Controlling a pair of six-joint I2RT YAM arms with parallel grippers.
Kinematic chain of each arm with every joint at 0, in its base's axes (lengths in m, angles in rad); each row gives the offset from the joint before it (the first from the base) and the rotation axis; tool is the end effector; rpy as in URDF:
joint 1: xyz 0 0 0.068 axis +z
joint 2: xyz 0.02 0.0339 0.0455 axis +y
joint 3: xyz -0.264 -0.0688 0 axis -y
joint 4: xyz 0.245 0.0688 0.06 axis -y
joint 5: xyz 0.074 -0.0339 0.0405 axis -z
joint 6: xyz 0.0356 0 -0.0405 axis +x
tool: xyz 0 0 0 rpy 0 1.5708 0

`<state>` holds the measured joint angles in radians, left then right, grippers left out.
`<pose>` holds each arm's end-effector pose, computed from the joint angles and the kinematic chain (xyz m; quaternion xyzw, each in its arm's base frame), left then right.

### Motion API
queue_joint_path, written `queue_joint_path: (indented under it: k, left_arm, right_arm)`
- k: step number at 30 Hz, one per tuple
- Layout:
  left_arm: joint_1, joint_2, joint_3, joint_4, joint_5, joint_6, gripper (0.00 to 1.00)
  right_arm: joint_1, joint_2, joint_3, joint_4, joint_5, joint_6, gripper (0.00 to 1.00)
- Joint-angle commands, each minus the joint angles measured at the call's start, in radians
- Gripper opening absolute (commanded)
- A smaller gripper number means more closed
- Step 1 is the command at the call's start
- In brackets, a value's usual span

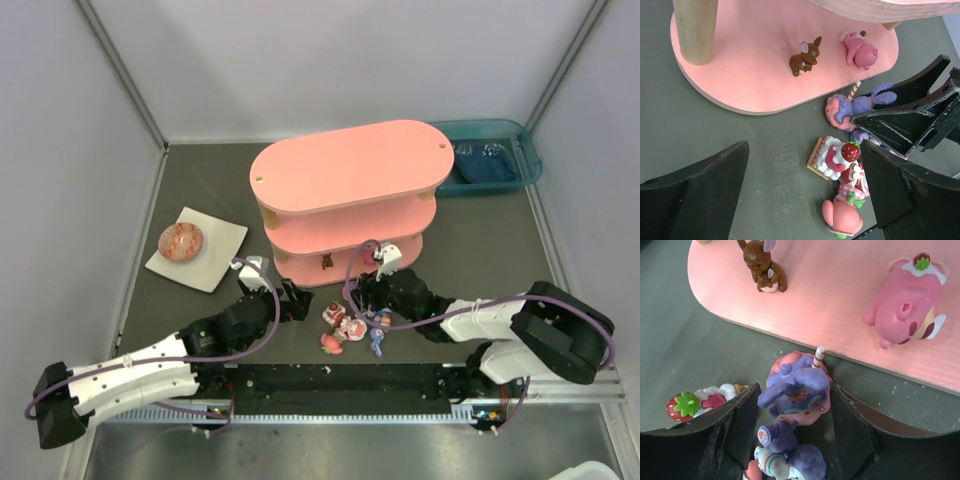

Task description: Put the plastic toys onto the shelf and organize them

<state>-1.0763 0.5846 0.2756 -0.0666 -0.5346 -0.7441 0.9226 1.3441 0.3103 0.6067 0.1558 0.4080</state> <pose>0.0866 -0.1224 0.2035 -0.0147 0.8109 -0.2945 0.5054 0.1474 0.1855 0.1457 -0.1726 0.8215 0.2816 0.4649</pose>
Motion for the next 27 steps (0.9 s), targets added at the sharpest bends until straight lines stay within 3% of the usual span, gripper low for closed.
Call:
queue_joint_path:
  k: [1, 11, 17, 19, 27]
  left_arm:
    - [-0.005, -0.006, -0.009, 0.039, -0.015, 0.012, 0.99]
    - [-0.005, 0.004, -0.015, 0.054, -0.034, 0.008, 0.99]
    - [-0.005, 0.006, -0.029, 0.094, -0.045, 0.011, 0.99]
    - [-0.004, 0.006, -0.027, 0.094, -0.045, 0.014, 0.99]
    - [-0.005, 0.012, -0.027, 0.091, -0.048, 0.015, 0.99]
  right_arm:
    - [0.01, 0.018, 0.036, 0.057, 0.013, 0.015, 0.57]
    - [0.01, 0.03, 0.036, 0.045, 0.033, 0.014, 0.42]
    - [0.01, 0.033, 0.039, 0.044, 0.019, 0.008, 0.26]
    - [0.01, 0.029, 0.038, 0.039, 0.011, 0.003, 0.15]
    - [0.01, -0.071, 0.042, -0.062, -0.016, -0.018, 0.03]
